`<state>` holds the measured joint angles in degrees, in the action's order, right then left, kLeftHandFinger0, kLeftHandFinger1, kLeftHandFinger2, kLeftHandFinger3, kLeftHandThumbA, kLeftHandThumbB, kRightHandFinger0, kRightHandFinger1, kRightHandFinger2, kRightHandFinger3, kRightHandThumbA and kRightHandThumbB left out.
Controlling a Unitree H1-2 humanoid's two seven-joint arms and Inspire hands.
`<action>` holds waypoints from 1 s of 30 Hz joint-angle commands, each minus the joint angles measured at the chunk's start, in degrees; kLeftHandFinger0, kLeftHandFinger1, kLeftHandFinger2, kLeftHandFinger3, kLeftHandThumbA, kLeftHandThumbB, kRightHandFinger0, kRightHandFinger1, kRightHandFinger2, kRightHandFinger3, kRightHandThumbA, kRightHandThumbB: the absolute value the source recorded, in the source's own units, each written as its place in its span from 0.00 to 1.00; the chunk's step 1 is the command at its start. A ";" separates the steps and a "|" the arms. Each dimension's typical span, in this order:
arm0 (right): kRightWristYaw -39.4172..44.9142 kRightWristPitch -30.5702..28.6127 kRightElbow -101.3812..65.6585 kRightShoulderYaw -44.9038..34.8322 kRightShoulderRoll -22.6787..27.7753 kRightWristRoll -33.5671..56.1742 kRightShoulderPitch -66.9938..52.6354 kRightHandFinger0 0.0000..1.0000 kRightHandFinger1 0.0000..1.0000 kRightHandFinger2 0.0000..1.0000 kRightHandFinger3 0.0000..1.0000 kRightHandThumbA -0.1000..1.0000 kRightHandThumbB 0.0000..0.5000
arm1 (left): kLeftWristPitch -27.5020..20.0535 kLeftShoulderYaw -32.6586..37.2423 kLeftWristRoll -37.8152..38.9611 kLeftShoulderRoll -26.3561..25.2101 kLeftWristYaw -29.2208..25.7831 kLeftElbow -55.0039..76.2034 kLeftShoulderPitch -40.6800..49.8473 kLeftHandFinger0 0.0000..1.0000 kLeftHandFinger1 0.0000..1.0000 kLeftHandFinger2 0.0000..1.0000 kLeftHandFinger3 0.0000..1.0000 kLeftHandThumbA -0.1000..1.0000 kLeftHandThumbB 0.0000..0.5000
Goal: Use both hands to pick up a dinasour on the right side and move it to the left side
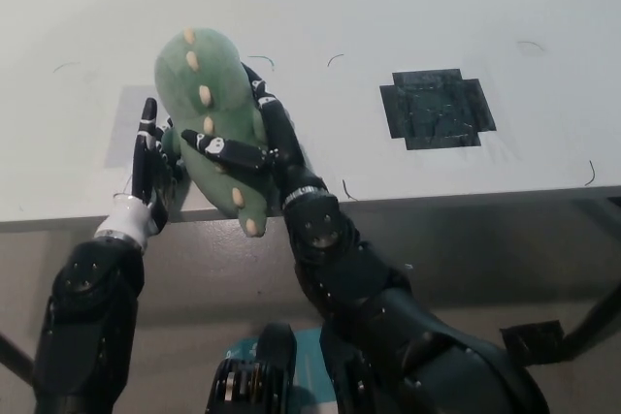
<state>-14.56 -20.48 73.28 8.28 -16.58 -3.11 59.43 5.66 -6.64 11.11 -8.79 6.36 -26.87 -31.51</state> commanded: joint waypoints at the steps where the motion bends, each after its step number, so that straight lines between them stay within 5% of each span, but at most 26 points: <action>1: 2.89 2.16 1.00 0.72 -3.34 -1.17 3.44 1.00 1.00 1.00 1.00 1.00 0.40 | -2.13 -0.02 1.45 0.08 2.26 -0.20 -4.58 1.00 1.00 1.00 1.00 1.00 0.62; 8: 3.11 1.77 1.07 0.31 -3.11 -0.77 3.85 1.00 1.00 1.00 1.00 1.00 0.36 | -3.73 0.27 1.53 0.29 3.46 -0.74 -5.31 1.00 1.00 1.00 1.00 1.00 0.60; 18: 2.63 1.82 0.36 0.29 -2.44 -0.97 4.10 1.00 1.00 1.00 1.00 1.00 0.46 | -3.75 -0.21 2.42 -0.21 4.08 -0.45 -5.87 1.00 1.00 1.00 1.00 1.00 0.60; 21: 3.43 1.67 -0.37 -0.14 -1.55 -0.42 4.06 1.00 1.00 1.00 1.00 1.00 0.50 | 1.44 -1.24 1.96 -0.50 0.94 1.46 -5.26 1.00 1.00 1.00 1.00 1.00 0.71; 30: 5.17 -0.64 -1.94 -2.05 2.92 0.65 3.72 1.00 1.00 1.00 1.00 1.00 0.57 | -0.30 -5.14 2.85 -3.88 1.62 2.53 -1.85 1.00 1.00 1.00 1.00 1.00 0.75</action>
<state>-12.37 -19.20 73.21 6.93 -14.65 -2.83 60.38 6.90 -10.22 12.11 -9.79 6.23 -27.46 -32.58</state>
